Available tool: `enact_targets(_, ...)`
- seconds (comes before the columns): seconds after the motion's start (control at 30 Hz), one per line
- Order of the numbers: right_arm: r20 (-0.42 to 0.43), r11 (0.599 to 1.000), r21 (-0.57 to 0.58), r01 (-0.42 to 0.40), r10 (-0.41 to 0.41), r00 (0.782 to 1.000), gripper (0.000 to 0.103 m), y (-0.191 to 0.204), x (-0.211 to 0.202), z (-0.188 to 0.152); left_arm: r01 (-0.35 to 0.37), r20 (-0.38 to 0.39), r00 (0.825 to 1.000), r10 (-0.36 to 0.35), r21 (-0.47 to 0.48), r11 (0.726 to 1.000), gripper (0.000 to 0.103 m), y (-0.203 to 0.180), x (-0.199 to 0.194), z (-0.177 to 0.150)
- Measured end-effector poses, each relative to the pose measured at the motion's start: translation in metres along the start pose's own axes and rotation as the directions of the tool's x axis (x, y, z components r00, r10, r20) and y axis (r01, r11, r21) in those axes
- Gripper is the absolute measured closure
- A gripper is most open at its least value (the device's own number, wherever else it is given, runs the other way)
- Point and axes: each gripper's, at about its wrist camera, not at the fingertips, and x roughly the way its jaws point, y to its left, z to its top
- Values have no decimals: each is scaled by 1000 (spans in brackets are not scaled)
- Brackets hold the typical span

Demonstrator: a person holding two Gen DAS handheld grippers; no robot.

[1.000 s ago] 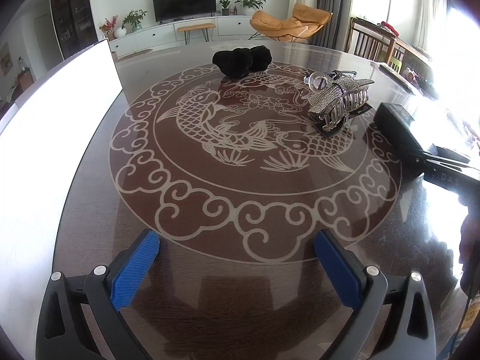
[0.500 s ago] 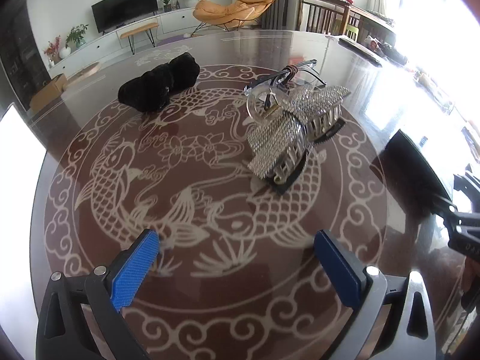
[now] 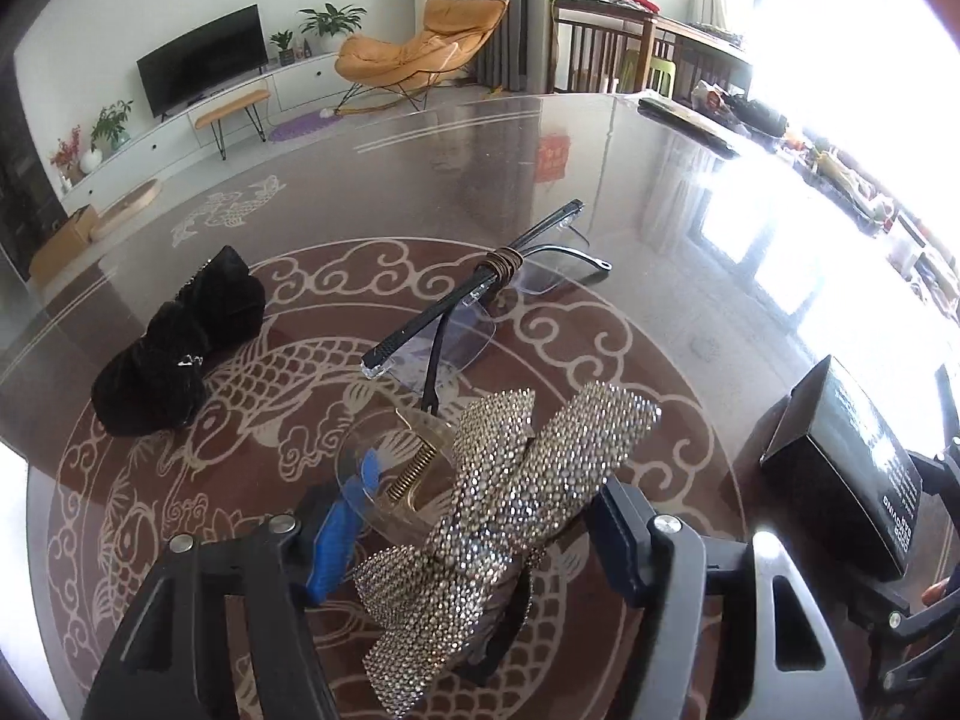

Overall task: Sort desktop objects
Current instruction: 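Close the right tool on the black box while the left tool grasps the silver bow clip, then carry the box and bow clip over the white bin and open both tools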

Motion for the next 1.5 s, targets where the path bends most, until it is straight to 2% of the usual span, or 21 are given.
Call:
enact_targets(0.13,0,1000,0,0,0,1000,16,0,0,0,-56,23,998,58,-73,996,45,6,-14,-22)
enact_targets(0.3,0,1000,0,-3,3,1000,16,0,0,0,-127,1,992,129,-165,978,45,24,-53,-76)
enact_targets(0.5,-1,1000,0,-3,3,1000,16,0,0,0,-205,-15,978,210,-287,935,45,62,-96,-145)
enact_targets(0.6,-20,1000,-12,-12,12,1000,0,2,3,0,-213,3,974,225,-312,926,45,73,-104,-161)
enact_targets(0.73,-23,1000,-15,-14,13,1000,0,2,4,0,-229,-2,971,240,-308,923,40,72,-102,-161)
enact_targets(0.83,-23,1000,-15,-14,14,1000,0,2,4,0,-215,-10,974,224,-328,920,30,80,-101,-160)
enact_targets(0.9,-23,1000,-15,-14,13,1000,0,1,4,-1,-213,-25,976,215,-302,929,16,76,-97,-157)
enact_targets(0.93,-24,1000,-15,-14,13,1000,0,1,4,-1,-210,-31,977,210,-293,933,14,74,-96,-156)
enact_targets(1.0,-39,999,-29,-18,17,999,0,1,6,2,-206,-33,978,205,-293,934,13,76,-95,-156)
enact_targets(1.13,-193,998,-39,-50,41,980,0,3,20,28,-201,-38,979,198,-280,939,13,75,-97,-156)
enact_targets(1.17,-217,996,-34,-79,70,974,0,3,22,34,-200,-30,980,199,-271,942,23,75,-98,-156)
enact_targets(1.2,-232,994,-32,-101,91,968,5,5,24,40,-197,-16,980,200,-265,944,40,75,-101,-156)
enact_targets(1.23,-235,994,-45,-99,86,968,22,7,24,44,-196,-17,980,198,-262,945,44,75,-103,-156)
enact_targets(1.3,-236,993,-91,-72,48,970,44,11,22,51,-197,-15,980,200,-268,943,48,76,-108,-159)
enact_targets(1.37,-256,988,-36,-147,133,957,44,9,18,53,-192,9,979,202,-276,942,48,76,-118,-165)
enact_targets(1.5,-211,979,-8,-205,199,957,44,13,-7,47,-156,62,981,182,-295,943,48,72,-146,-174)
